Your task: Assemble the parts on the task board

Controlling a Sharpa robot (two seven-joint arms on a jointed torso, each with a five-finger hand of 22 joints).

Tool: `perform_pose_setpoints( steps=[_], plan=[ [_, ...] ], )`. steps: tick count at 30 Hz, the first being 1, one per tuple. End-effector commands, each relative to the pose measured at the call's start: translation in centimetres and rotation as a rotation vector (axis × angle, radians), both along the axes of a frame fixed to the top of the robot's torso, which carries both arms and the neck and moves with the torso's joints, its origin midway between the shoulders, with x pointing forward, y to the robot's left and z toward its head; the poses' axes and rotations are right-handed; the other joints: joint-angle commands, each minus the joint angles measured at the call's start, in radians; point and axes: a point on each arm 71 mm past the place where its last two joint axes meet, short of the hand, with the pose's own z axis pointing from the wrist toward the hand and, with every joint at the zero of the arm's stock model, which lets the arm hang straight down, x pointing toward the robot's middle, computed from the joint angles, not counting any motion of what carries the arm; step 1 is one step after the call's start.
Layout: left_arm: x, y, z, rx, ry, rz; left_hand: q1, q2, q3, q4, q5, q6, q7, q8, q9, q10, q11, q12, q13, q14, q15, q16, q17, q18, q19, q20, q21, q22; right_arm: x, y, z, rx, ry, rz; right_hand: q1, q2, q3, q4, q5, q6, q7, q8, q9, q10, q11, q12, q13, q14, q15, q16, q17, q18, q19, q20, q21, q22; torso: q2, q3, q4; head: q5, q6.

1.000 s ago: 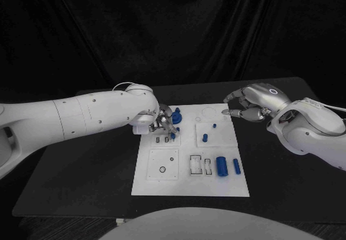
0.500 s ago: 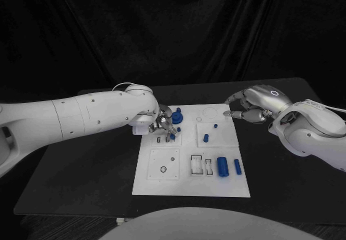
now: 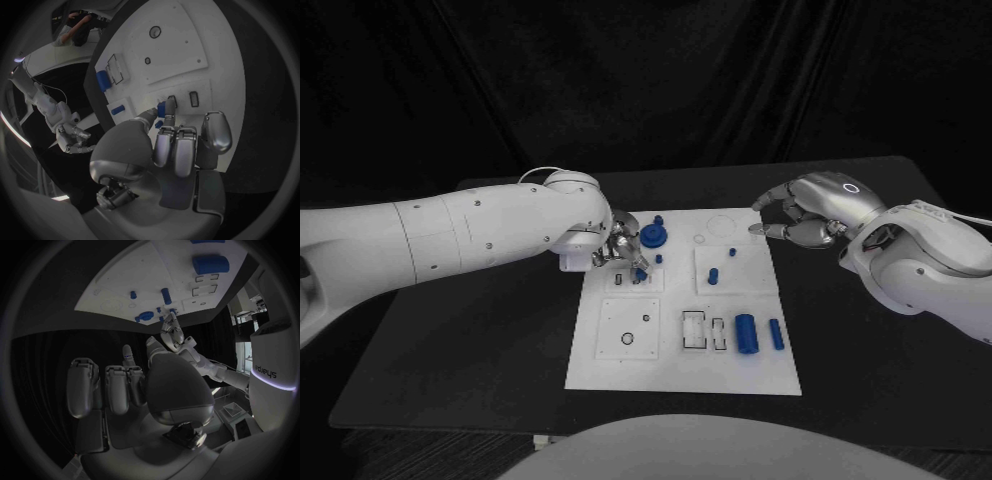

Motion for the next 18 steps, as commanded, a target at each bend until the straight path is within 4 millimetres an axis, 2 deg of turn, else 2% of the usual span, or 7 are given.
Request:
perform_pose_setpoints(
  steps=[1,4,12,18],
  plan=[
    [-0.1,0.1,0.0,-0.014,-0.008,0.007,-0.006,-0.004,0.009,-0.002,0.005,0.004,0.002,-0.008,0.002,0.013,0.003,-0.004,0.151,0.075,-0.002,-0.007,0.22,0.012,-0.008,-0.001,-0.005,-0.001,0.0,-0.2,-0.2,-0.005,0.013,-0.017,0.002,0.007,0.0,-0.007,0.007,0.005,-0.001,-0.002,-0.001,0.044,0.006,-0.006,0.162,0.077,0.007,-0.006,0.131,0.002,0.033,0.008,-0.006,0.209,0.0,0.0001,-0.0012,0.001,0.0],
    [-0.2,0.4,0.0,-0.015,-0.009,0.014,-0.009,-0.006,0.013,-0.002,0.005,0.004,0.002,-0.01,0.003,0.01,0.003,-0.007,0.148,0.073,-0.002,-0.008,0.216,0.012,-0.008,-0.001,-0.006,-0.001,0.0,-0.2,-0.2,-0.005,0.016,-0.019,0.002,0.007,0.0,-0.007,0.007,0.005,-0.001,-0.002,-0.001,0.044,0.006,-0.006,0.162,0.077,0.007,-0.006,0.131,0.002,0.033,0.008,-0.006,0.209,-0.001,-0.0002,-0.0004,0.001,0.0],
    [-0.5,1.0,-0.1,-0.019,-0.012,0.027,-0.025,-0.012,0.034,-0.004,0.001,0.002,0.005,-0.023,0.007,-0.004,0.006,-0.022,0.13,0.062,0.0,-0.014,0.201,0.014,-0.013,0.001,-0.012,-0.005,0.0,-0.3,-0.4,-0.009,0.023,-0.021,0.003,0.007,-0.001,-0.008,0.008,0.005,-0.001,-0.002,-0.002,0.04,0.006,-0.011,0.155,0.077,0.007,-0.006,0.13,0.002,0.033,0.008,-0.006,0.209,-0.001,-0.0001,-0.0017,0.013,0.0],
    [-0.8,1.4,-0.3,-0.021,-0.01,0.033,-0.035,-0.016,0.049,-0.005,0.001,0.0,0.008,-0.036,0.006,-0.012,0.008,-0.03,0.121,0.057,0.002,-0.017,0.193,0.015,-0.016,0.002,-0.017,-0.008,-0.1,-0.4,-0.5,-0.011,0.028,-0.023,0.003,0.007,-0.001,-0.008,0.008,0.005,-0.001,-0.003,-0.002,0.038,0.006,-0.013,0.151,0.077,0.007,-0.006,0.129,0.002,0.033,0.008,-0.007,0.209,-0.001,-0.0003,0.0006,0.014,0.0]
  ],
)
